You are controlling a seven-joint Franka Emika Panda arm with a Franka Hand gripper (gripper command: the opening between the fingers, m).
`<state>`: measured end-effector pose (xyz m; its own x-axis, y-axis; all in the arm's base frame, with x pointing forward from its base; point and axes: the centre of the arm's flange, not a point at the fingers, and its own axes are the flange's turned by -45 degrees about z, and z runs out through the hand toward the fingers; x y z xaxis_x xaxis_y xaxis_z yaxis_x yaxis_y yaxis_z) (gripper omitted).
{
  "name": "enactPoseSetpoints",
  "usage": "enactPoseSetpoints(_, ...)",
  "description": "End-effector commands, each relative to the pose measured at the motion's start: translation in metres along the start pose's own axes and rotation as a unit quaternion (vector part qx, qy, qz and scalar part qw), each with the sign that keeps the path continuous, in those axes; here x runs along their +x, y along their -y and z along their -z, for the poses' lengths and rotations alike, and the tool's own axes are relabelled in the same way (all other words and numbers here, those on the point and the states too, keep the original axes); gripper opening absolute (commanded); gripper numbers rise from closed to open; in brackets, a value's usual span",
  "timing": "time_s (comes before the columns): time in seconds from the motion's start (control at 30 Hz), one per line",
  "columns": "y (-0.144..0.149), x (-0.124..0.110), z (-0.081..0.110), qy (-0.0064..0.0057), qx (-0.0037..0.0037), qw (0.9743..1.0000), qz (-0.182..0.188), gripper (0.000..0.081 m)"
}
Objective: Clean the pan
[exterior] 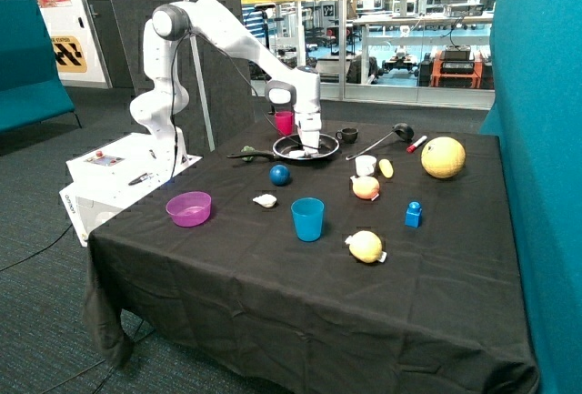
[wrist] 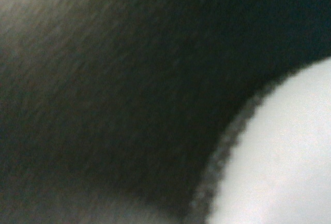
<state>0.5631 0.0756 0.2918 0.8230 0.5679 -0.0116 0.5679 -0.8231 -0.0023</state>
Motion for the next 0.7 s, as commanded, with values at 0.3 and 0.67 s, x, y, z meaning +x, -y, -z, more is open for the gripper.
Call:
enactPoseSetpoints(0.3,0.037,-0.028,0.001,-0.0057,-0.00132,0.9995,0.033,0.0000)
enactPoseSetpoints(0.67,0.074,-0.029,-0.008,-0.0057,-0.00147,0.9983,0.058,0.0000)
